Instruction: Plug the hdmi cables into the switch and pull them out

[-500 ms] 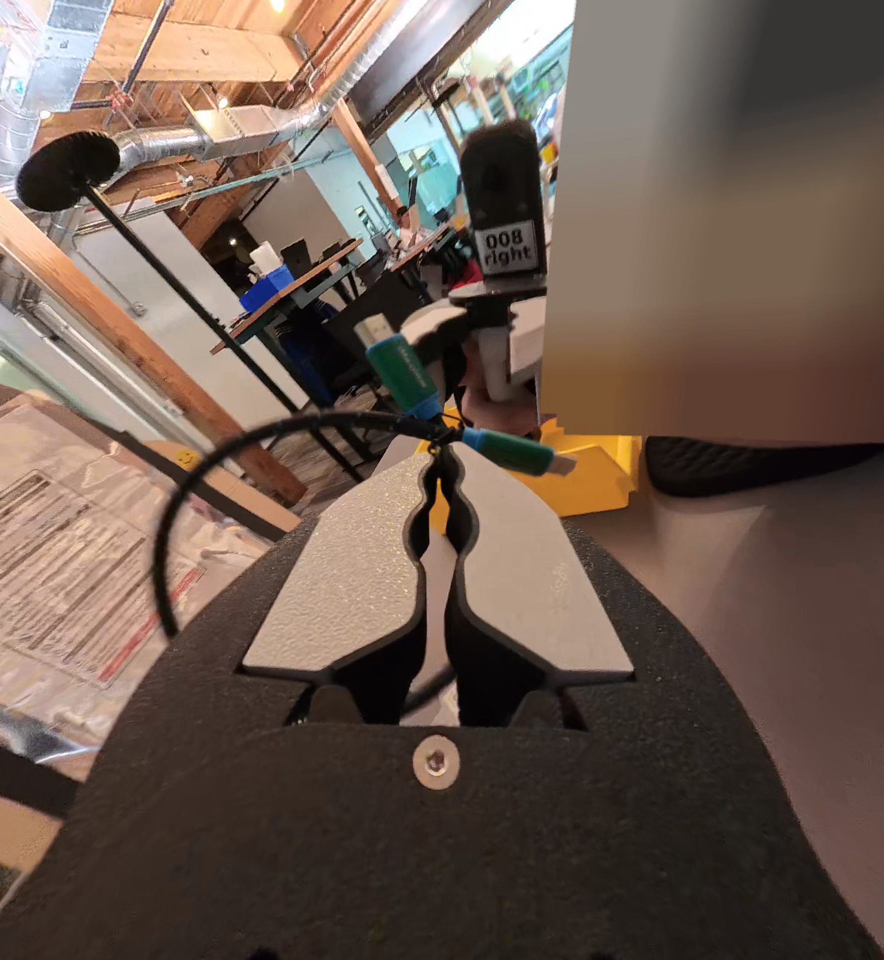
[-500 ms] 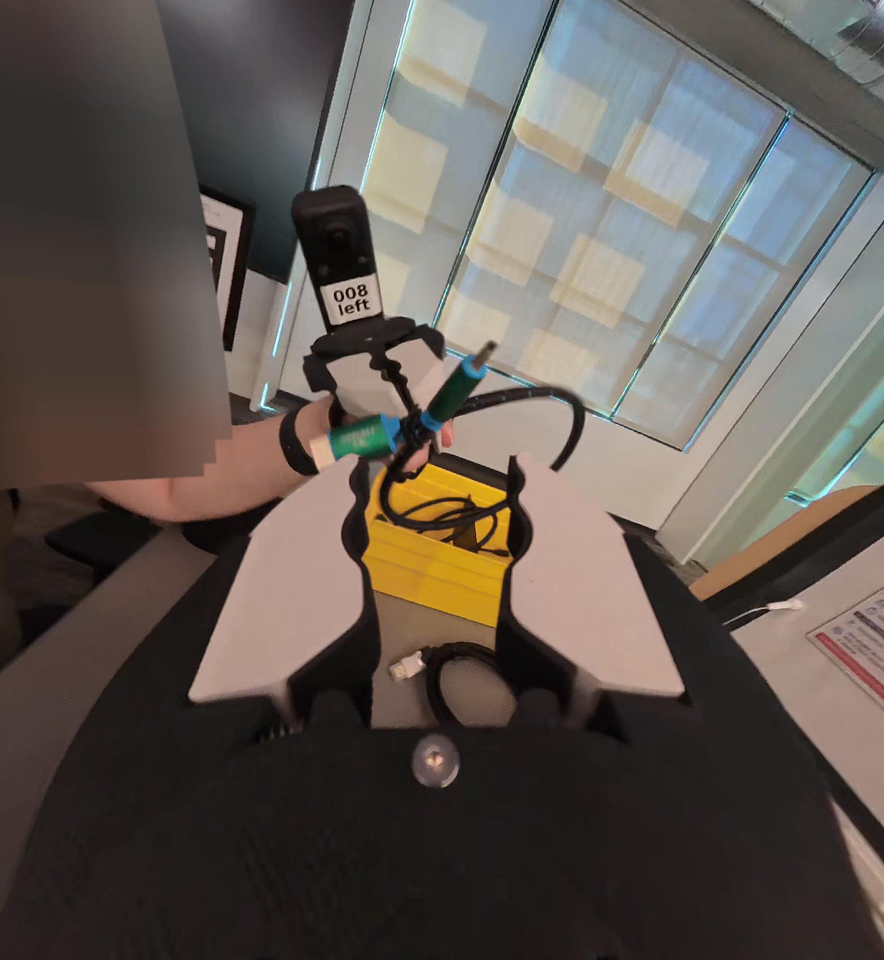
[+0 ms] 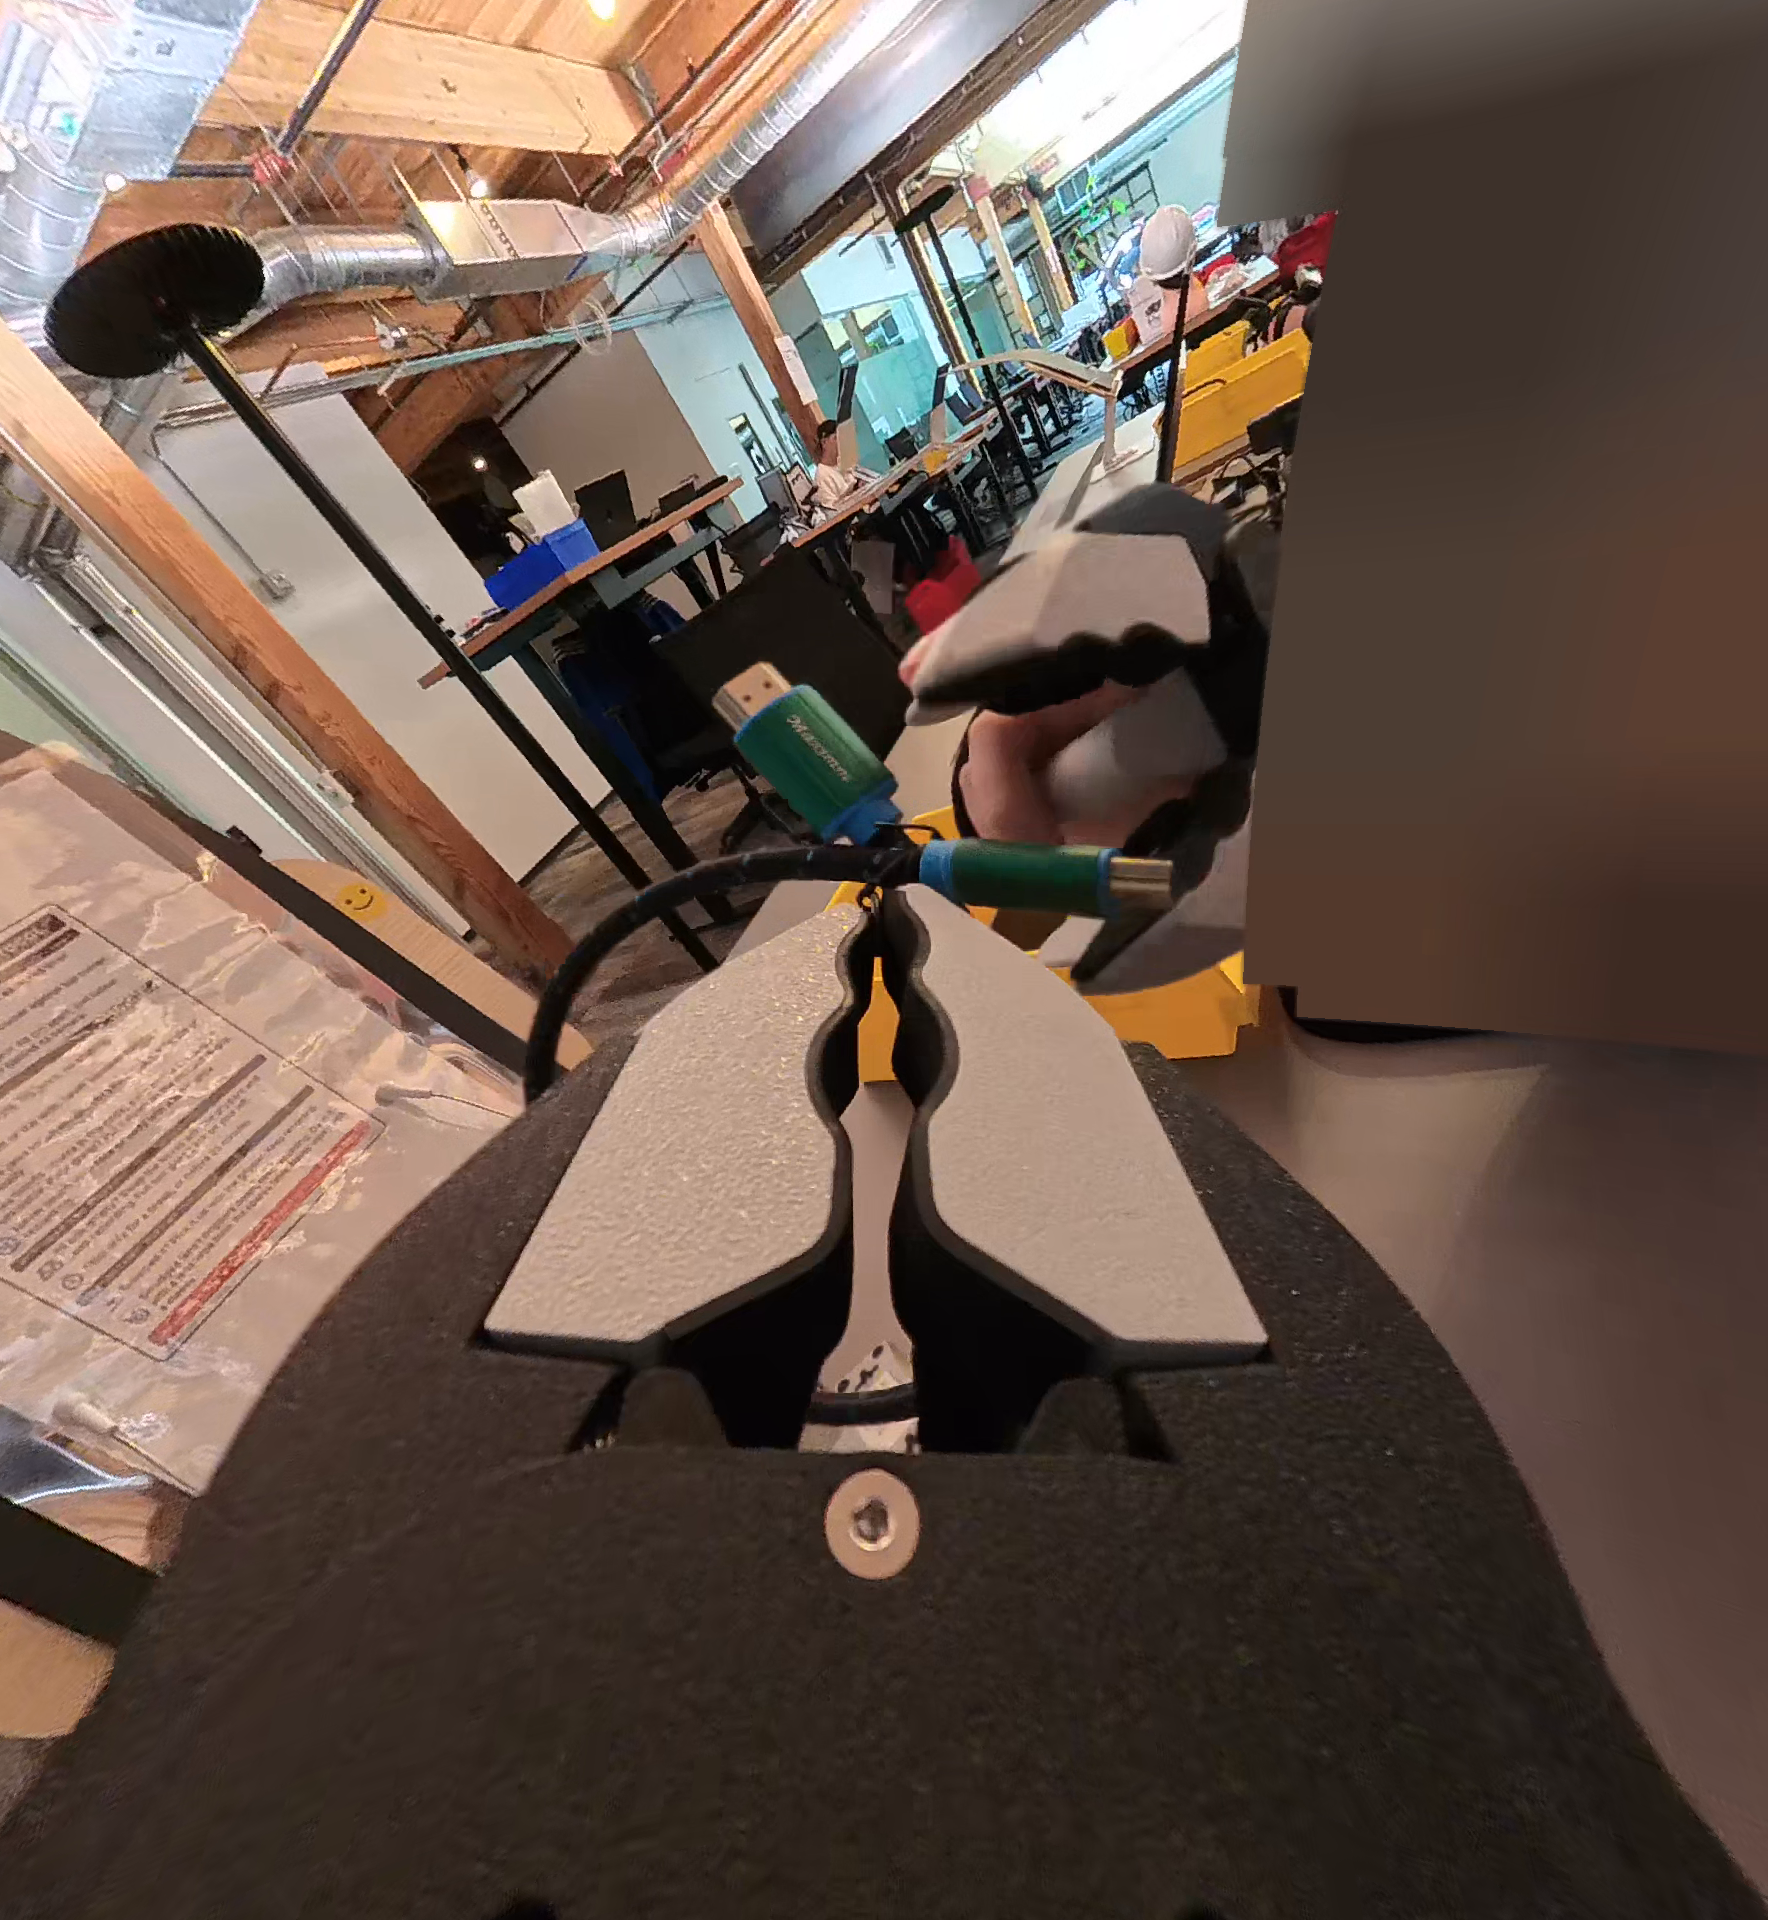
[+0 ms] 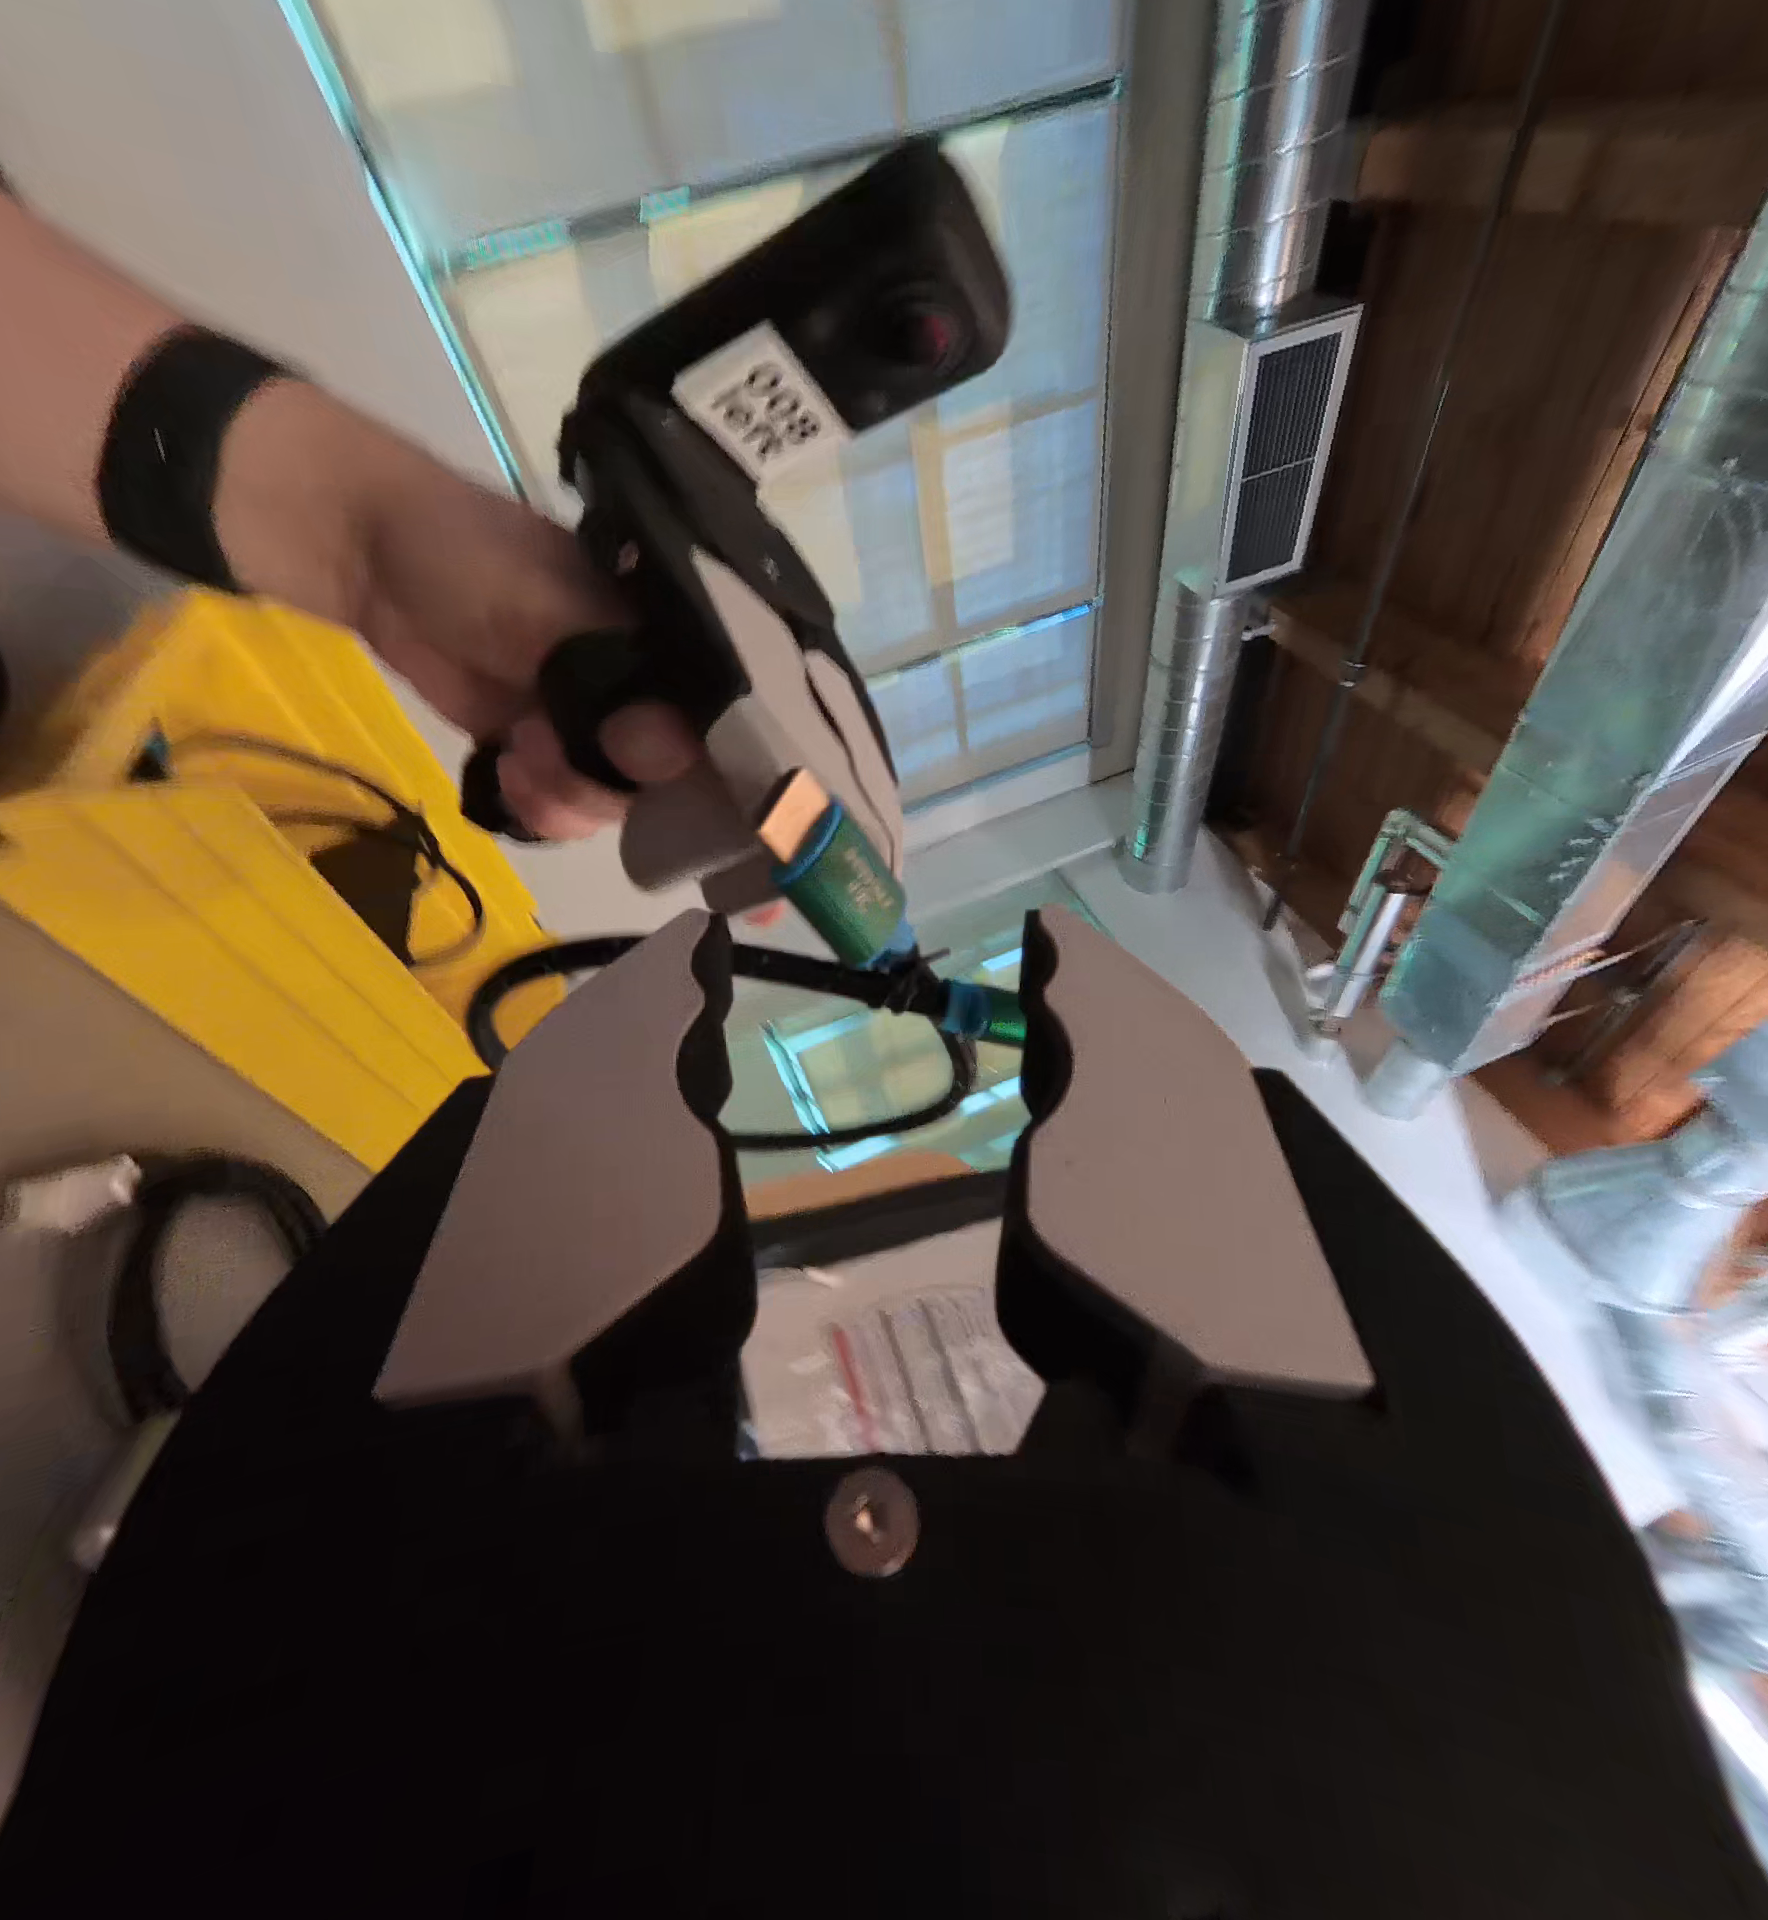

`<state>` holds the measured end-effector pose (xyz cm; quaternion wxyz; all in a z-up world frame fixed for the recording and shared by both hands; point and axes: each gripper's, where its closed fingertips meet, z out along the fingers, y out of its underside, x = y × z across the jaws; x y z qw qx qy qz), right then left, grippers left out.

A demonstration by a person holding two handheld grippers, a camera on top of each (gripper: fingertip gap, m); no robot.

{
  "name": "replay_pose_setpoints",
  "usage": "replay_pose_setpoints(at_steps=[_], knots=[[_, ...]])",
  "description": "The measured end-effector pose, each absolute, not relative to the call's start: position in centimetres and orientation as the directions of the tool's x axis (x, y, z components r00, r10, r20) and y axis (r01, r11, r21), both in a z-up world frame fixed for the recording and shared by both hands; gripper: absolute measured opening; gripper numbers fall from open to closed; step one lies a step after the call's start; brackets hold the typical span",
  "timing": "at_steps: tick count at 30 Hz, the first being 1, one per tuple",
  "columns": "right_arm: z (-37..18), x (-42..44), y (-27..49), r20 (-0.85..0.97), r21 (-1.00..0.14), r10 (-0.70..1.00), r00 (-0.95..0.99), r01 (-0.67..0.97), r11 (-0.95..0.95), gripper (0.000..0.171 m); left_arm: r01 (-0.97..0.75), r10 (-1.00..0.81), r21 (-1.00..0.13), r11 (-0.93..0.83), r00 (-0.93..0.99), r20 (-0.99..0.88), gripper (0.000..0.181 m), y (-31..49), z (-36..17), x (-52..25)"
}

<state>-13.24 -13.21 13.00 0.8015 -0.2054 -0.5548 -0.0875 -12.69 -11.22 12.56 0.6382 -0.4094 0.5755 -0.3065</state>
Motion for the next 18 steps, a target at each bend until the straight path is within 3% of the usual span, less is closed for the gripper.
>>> replay_pose_setpoints(at_steps=[8, 11, 13, 14, 16, 18], knots=[[12.1, -12.2, -11.9, 0.972, 0.014, -0.148, 0.182, 0.583, 0.812, 0.050, -0.085, -0.932, -0.930, 0.356, 0.038, -0.360, 0.001, -12.2, 12.1, -12.9], [11.8, -13.1, -12.3, 0.965, 0.065, -0.200, 0.172, 0.579, 0.813, 0.051, -0.105, -0.951, -0.946, 0.308, 0.011, -0.311, 0.001, -12.2, 11.5, -12.7], [11.8, -13.7, -12.5, 0.952, 0.118, -0.261, 0.163, 0.590, 0.799, 0.043, -0.121, -0.959, -0.952, 0.281, -0.015, -0.281, 0.001, -12.4, 10.9, -12.3], [11.2, -13.8, -12.3, 0.959, 0.121, -0.248, 0.137, 0.593, 0.796, 0.030, -0.124, -0.960, -0.952, 0.281, -0.017, -0.281, 0.001, -12.4, 10.8, -12.1], [10.9, -13.7, -12.0, 0.971, 0.077, -0.194, 0.141, 0.585, 0.808, 0.025, -0.138, -0.960, -0.950, 0.280, -0.016, -0.280, 0.001, -12.2, 10.4, -12.0], [10.9, -13.4, -12.2, 0.984, -0.051, -0.051, 0.172, 0.538, 0.842, 0.022, -0.135, -0.953, -0.943, 0.304, -0.029, -0.303, 0.001, -12.4, 10.3, -11.9]])
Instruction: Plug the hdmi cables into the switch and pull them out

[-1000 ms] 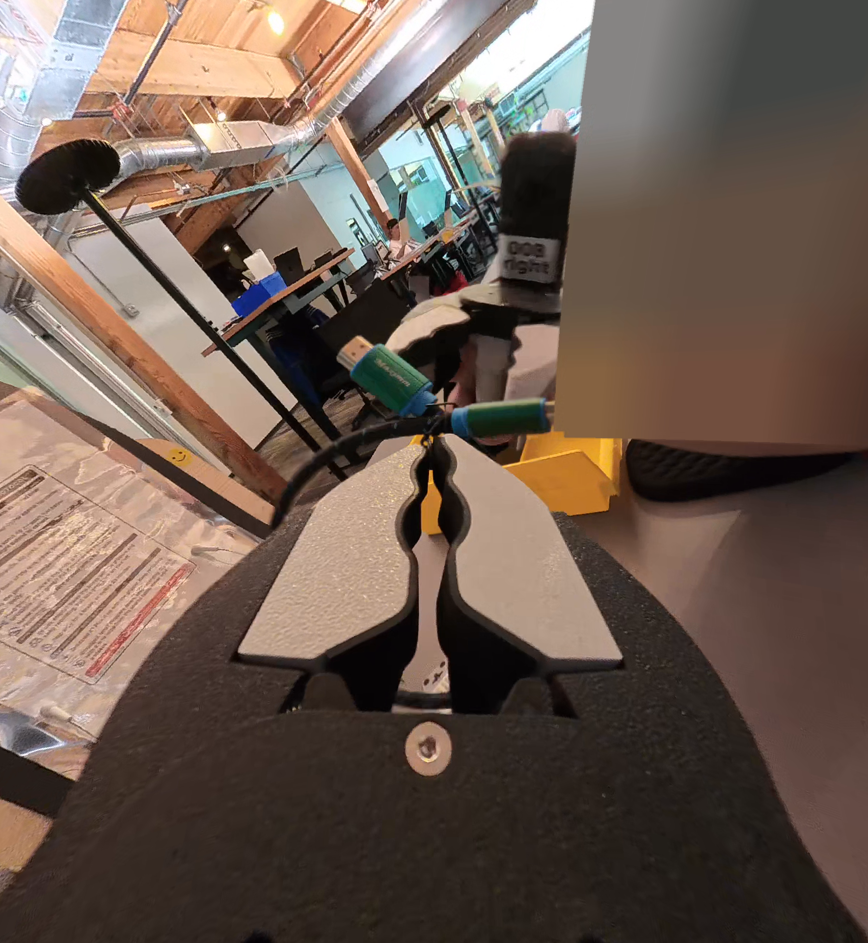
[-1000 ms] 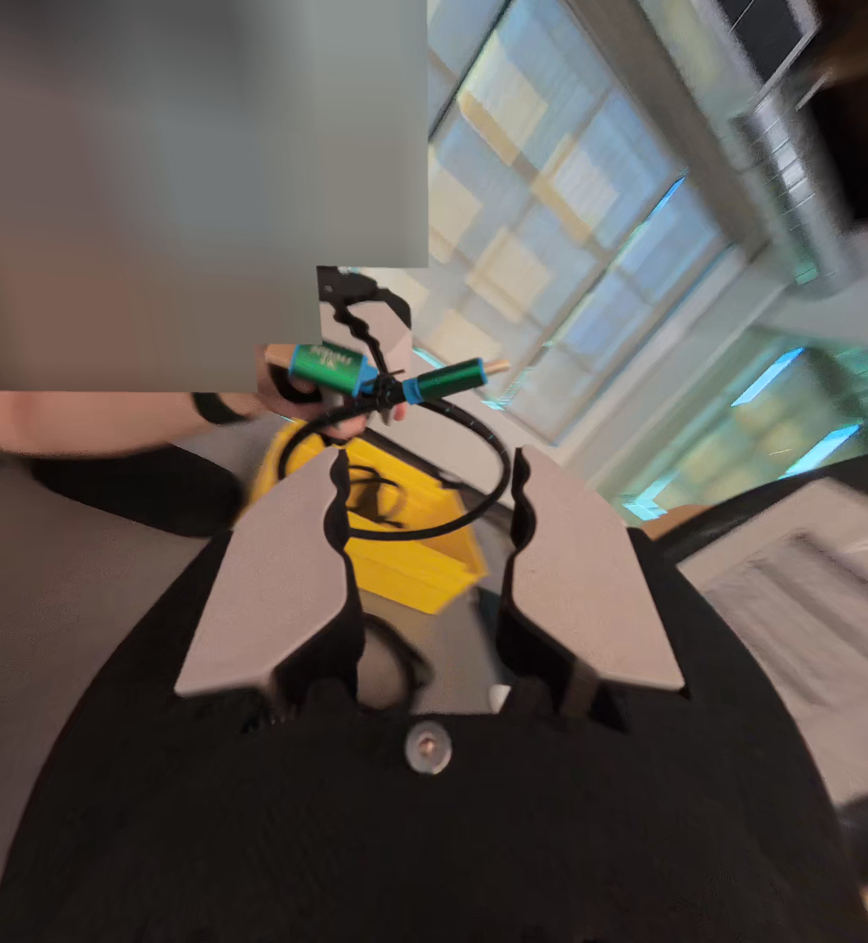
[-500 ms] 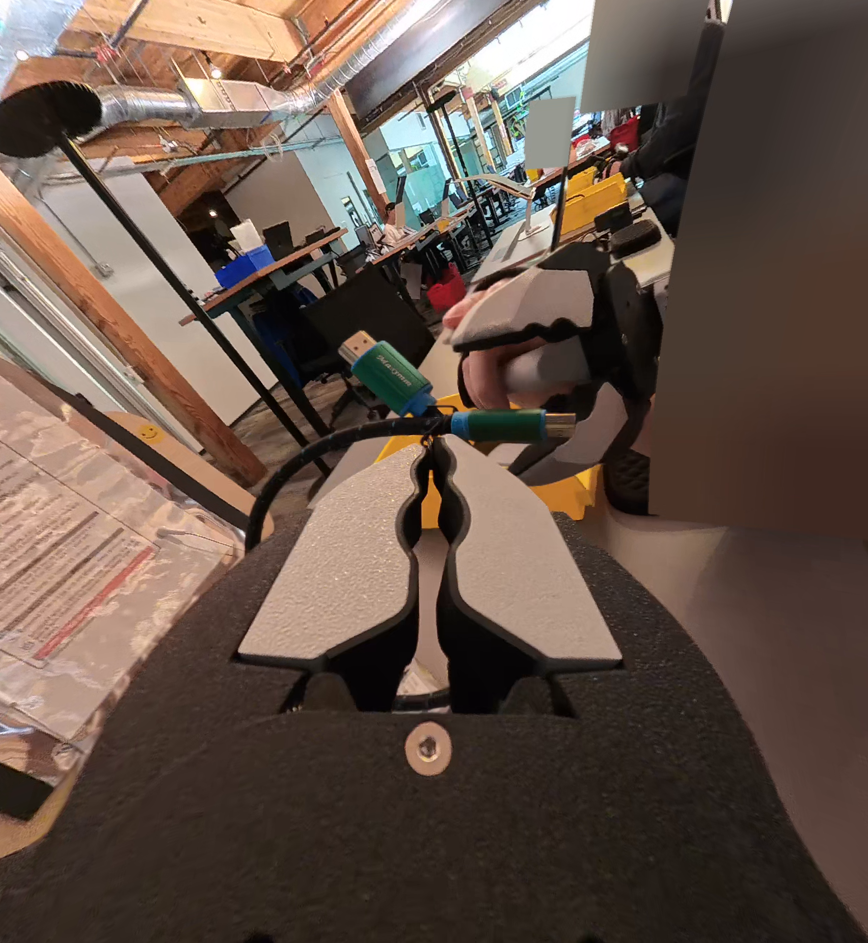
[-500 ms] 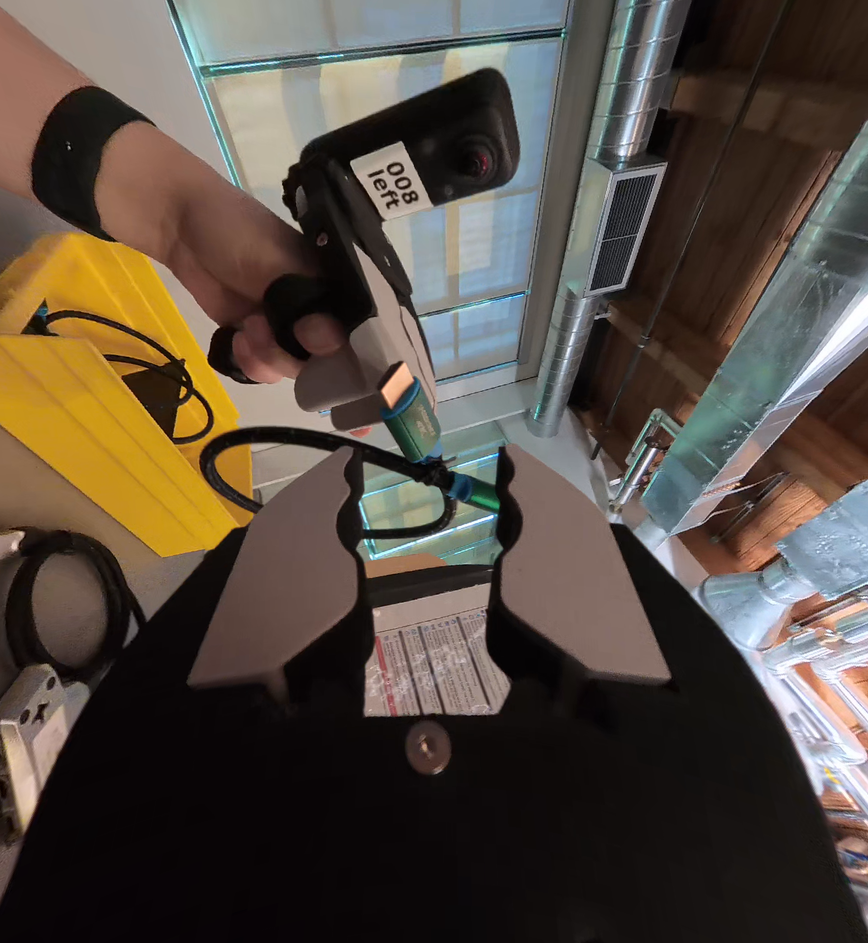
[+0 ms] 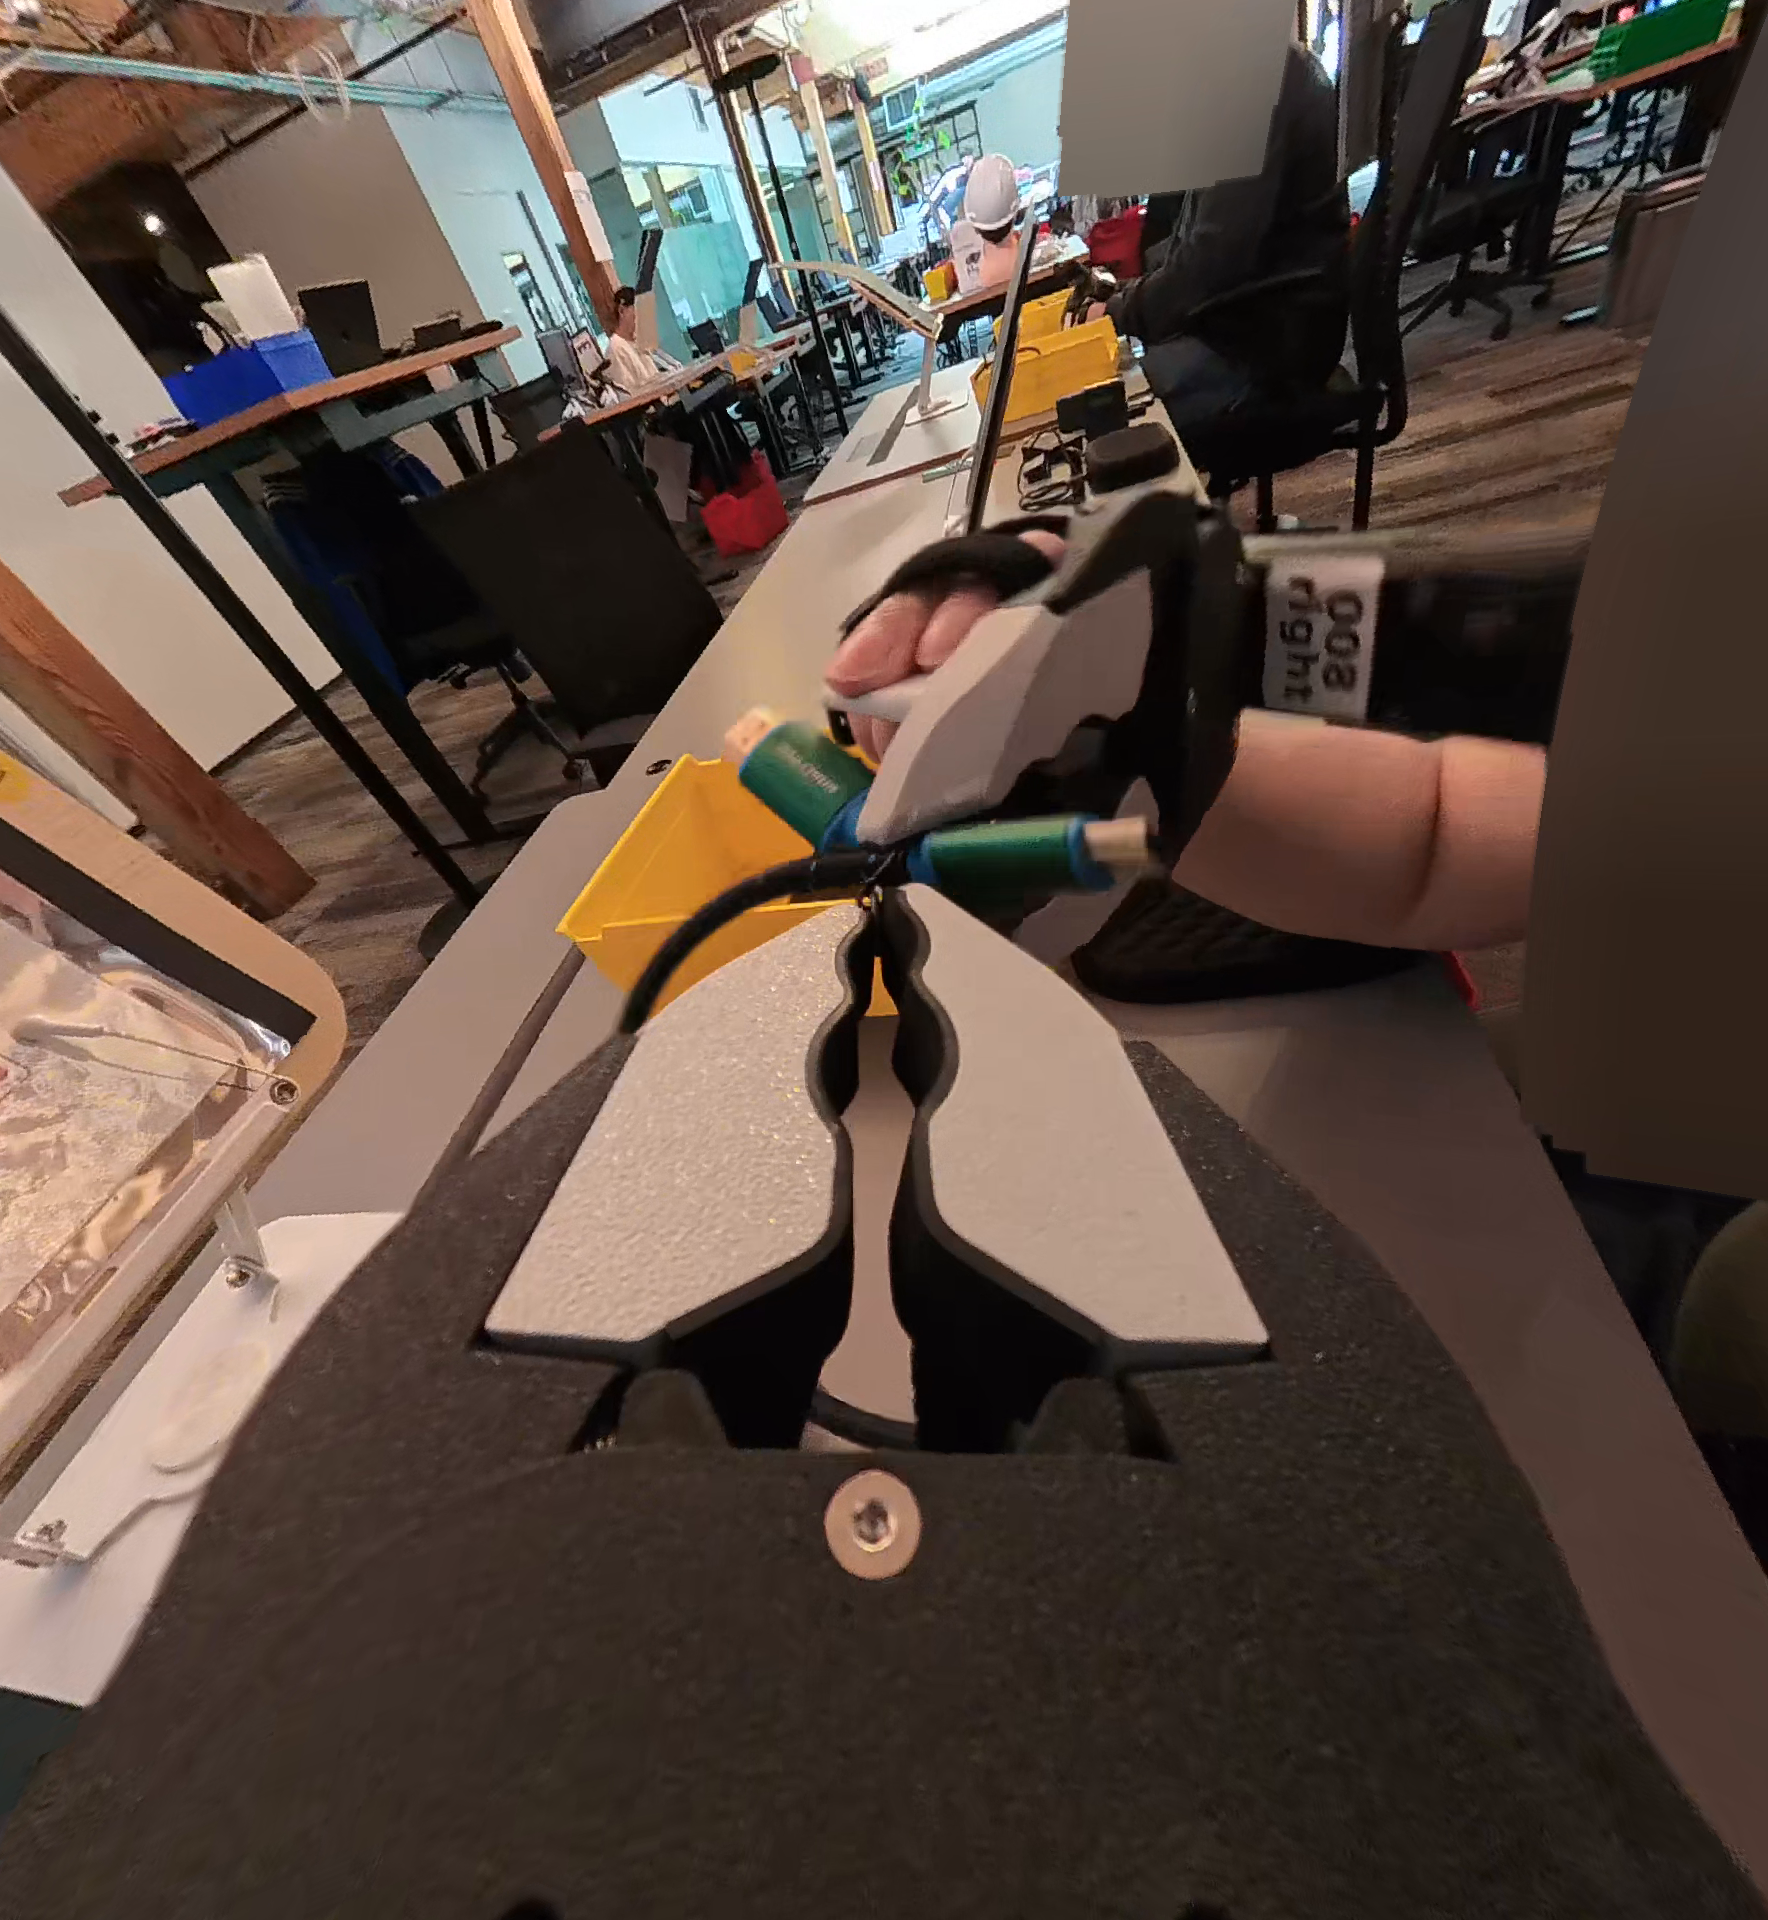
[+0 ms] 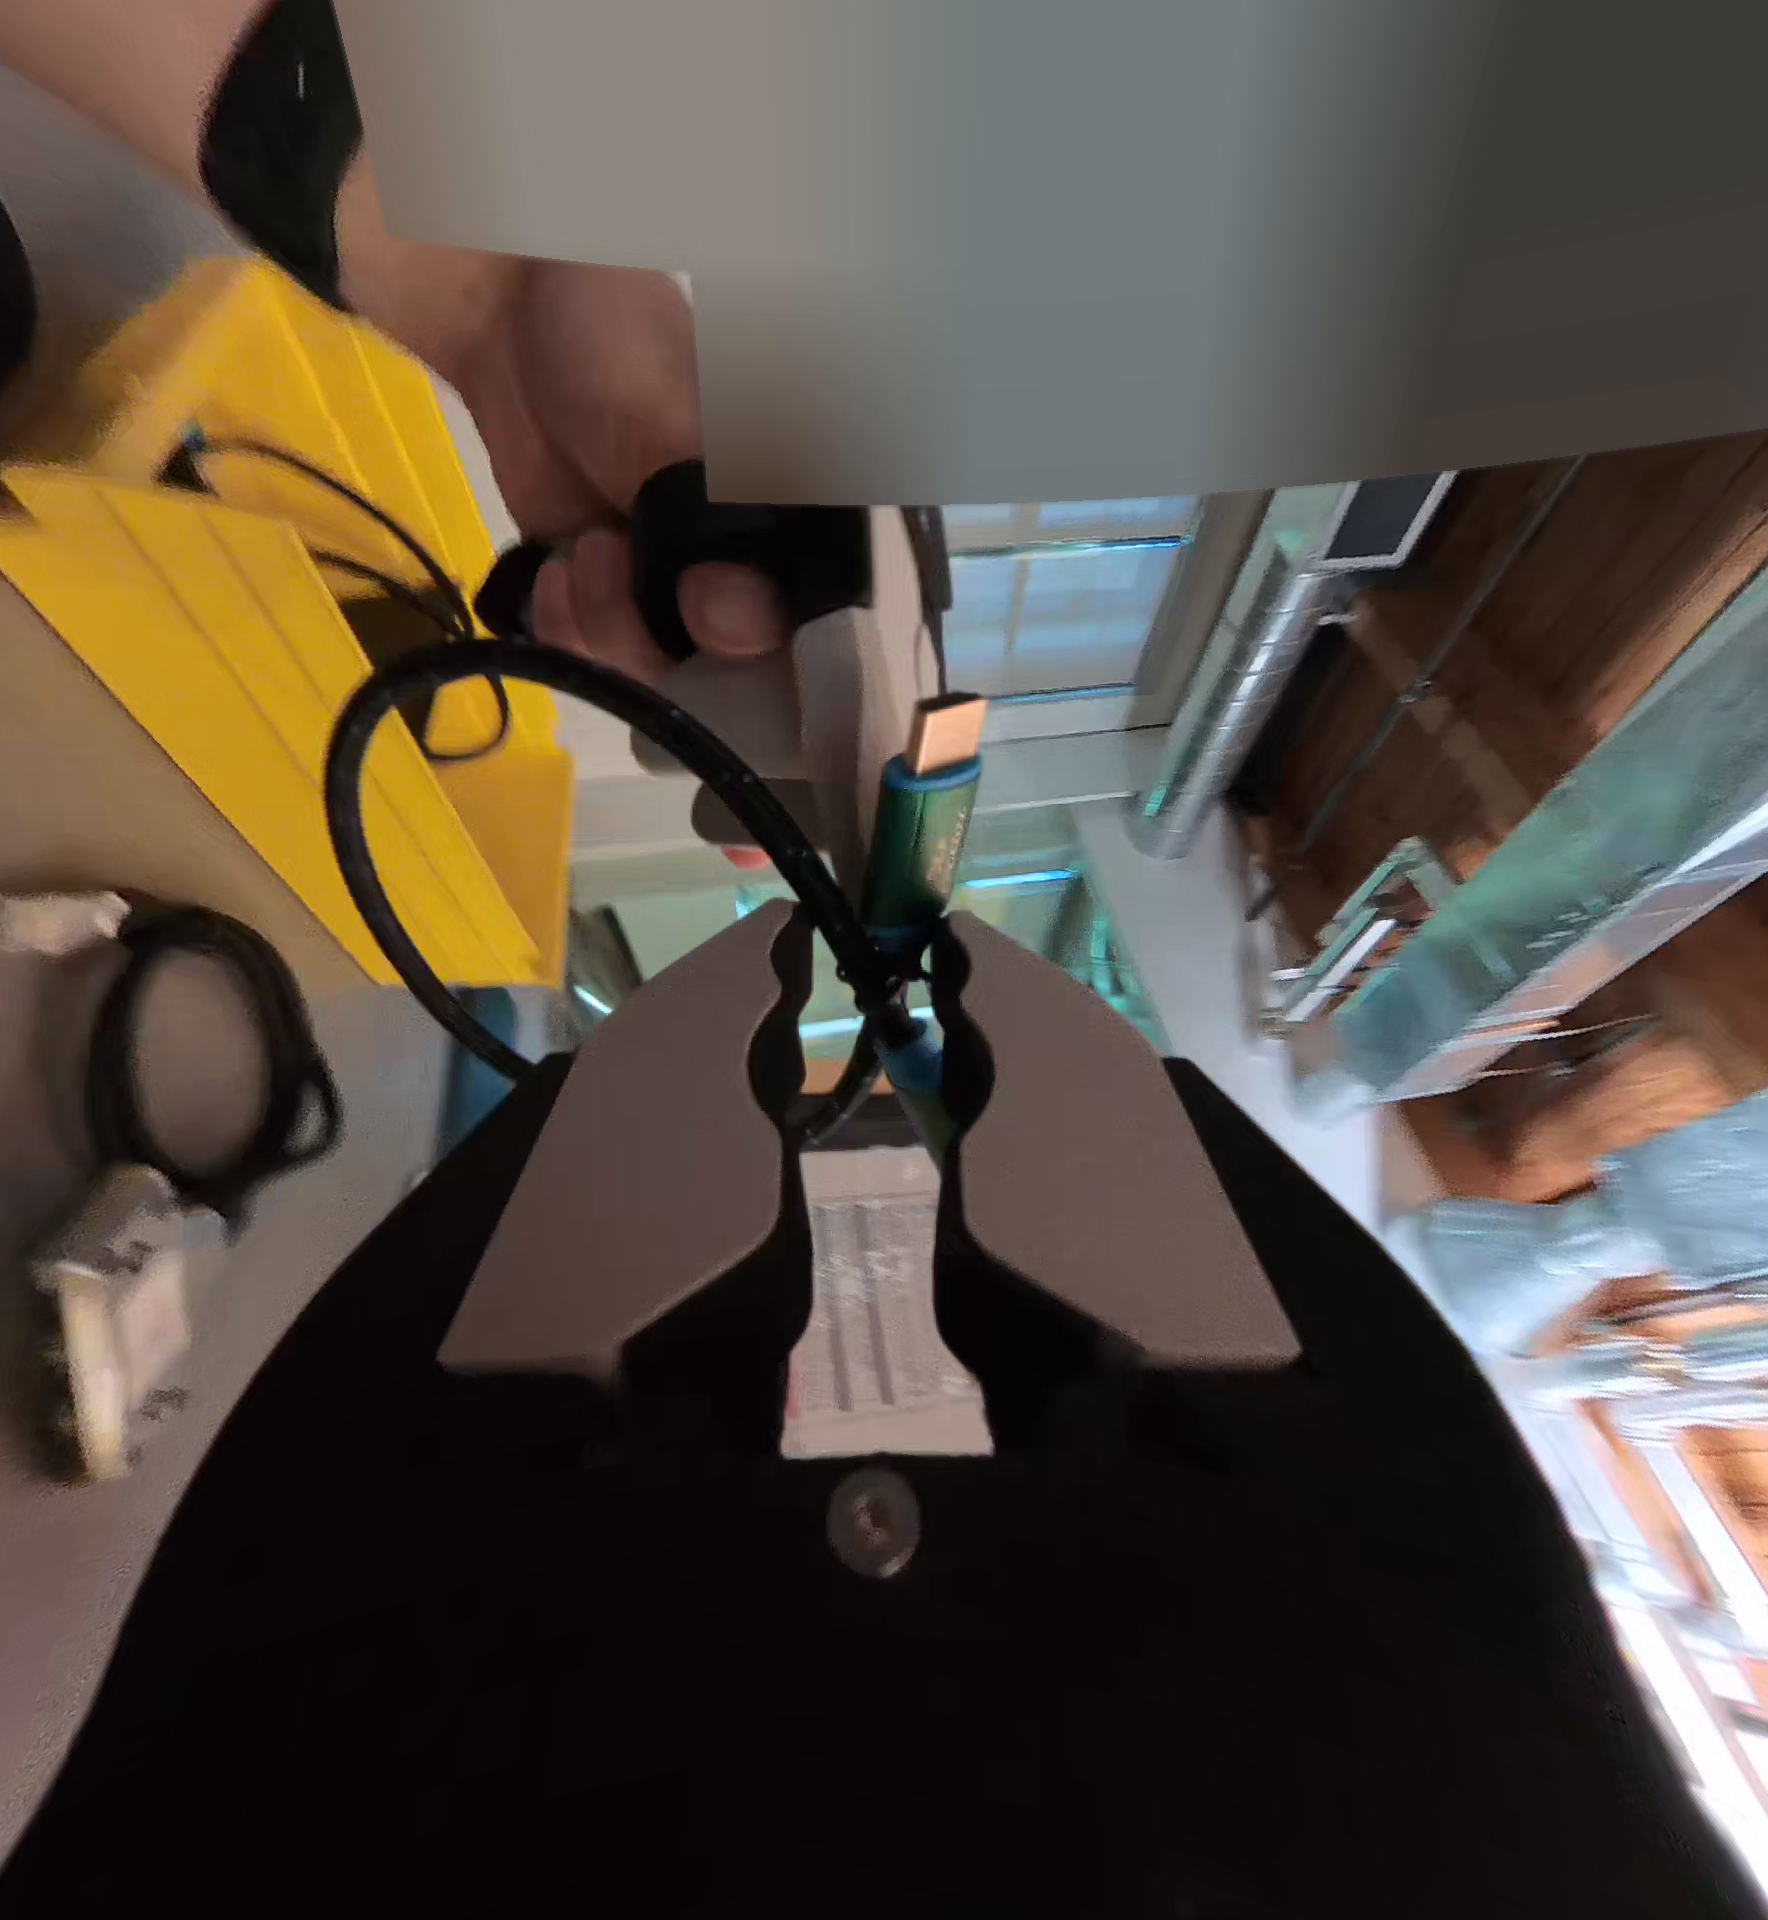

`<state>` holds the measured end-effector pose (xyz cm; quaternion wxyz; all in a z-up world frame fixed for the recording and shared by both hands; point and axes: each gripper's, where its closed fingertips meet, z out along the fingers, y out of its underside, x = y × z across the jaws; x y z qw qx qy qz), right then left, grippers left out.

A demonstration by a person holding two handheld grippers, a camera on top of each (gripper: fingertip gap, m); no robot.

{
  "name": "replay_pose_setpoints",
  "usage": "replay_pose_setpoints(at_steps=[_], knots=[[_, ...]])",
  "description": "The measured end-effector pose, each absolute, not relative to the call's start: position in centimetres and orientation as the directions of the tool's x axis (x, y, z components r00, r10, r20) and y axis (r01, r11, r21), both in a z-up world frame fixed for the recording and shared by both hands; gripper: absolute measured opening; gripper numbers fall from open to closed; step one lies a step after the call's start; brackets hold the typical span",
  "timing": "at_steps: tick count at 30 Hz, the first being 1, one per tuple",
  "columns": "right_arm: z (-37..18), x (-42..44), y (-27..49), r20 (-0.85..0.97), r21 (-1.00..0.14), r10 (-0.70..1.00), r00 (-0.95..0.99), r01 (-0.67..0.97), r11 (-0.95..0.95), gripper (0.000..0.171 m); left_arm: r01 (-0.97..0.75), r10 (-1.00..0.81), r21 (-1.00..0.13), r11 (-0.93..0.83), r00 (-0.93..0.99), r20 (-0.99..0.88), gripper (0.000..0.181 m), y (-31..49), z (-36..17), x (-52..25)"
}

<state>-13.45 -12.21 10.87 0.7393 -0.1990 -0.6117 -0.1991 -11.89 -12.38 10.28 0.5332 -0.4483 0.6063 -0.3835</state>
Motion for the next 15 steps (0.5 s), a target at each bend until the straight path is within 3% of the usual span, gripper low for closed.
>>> replay_pose_setpoints(at_steps=[3, 5, 9, 12, 15], knots=[[11.2, -13.2, -13.0, 0.953, -0.287, 0.212, 0.218, 0.412, 0.865, 0.021, -0.121, -0.937, -0.929, 0.349, -0.046, -0.346, 0.001, -13.1, 10.5, -11.9], [11.3, -13.1, -13.3, 0.860, -0.508, 0.458, 0.226, 0.282, 0.814, 0.021, -0.125, -0.916, -0.907, 0.401, -0.034, -0.400, 0.001, -13.3, 10.6, -11.8], [11.6, -12.6, -13.2, 0.497, -0.867, 0.858, 0.126, 0.038, 0.497, 0.021, -0.140, -0.857, -0.851, 0.506, 0.026, -0.514, 0.001, -13.0, 10.6, -11.5], [11.9, -12.6, -12.4, 0.149, -0.987, 0.989, 0.004, -0.066, 0.149, 0.021, -0.150, -0.800, -0.802, 0.578, 0.086, -0.593, 0.001, -12.3, 10.9, -11.5], [12.1, -12.8, -11.3, -0.206, -0.971, 0.972, -0.113, -0.097, -0.217, 0.020, -0.180, -0.726, -0.740, 0.648, 0.148, -0.672, 0.001, -11.2, 11.0, -11.8]])
